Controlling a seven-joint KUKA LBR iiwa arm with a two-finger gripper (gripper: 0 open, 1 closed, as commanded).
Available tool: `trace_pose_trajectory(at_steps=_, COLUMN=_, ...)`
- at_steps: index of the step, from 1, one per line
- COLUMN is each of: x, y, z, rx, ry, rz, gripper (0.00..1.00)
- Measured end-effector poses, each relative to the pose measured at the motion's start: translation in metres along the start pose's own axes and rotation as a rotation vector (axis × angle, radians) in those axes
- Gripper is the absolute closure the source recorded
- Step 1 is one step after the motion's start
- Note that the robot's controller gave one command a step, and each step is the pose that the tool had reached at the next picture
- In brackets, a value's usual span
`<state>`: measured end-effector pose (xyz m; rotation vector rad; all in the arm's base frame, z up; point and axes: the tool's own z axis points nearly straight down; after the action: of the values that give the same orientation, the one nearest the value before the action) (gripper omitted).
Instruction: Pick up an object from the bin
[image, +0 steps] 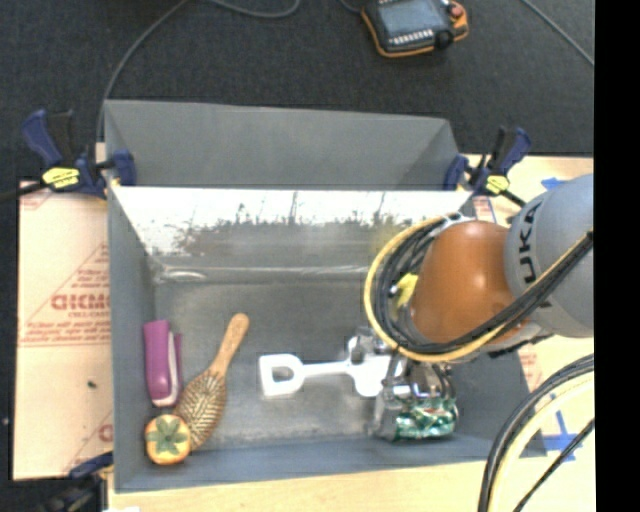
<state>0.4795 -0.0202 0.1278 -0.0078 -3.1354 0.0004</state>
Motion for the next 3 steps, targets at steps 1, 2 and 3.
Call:
trace_pose_trajectory(at_steps=1, x=-0.002, y=0.0, z=-0.004, rx=0.001, ry=-0.008, rz=-0.001, gripper=0.0)
trace_pose_trajectory(at_steps=2, x=-0.053, y=-0.05, z=0.057, rx=0.001, ry=-0.01, rz=-0.053, gripper=0.0)
trace_pose_trajectory(at_steps=3, x=-0.055, y=-0.052, z=0.056, rx=0.001, ry=-0.016, rz=-0.109, gripper=0.0)
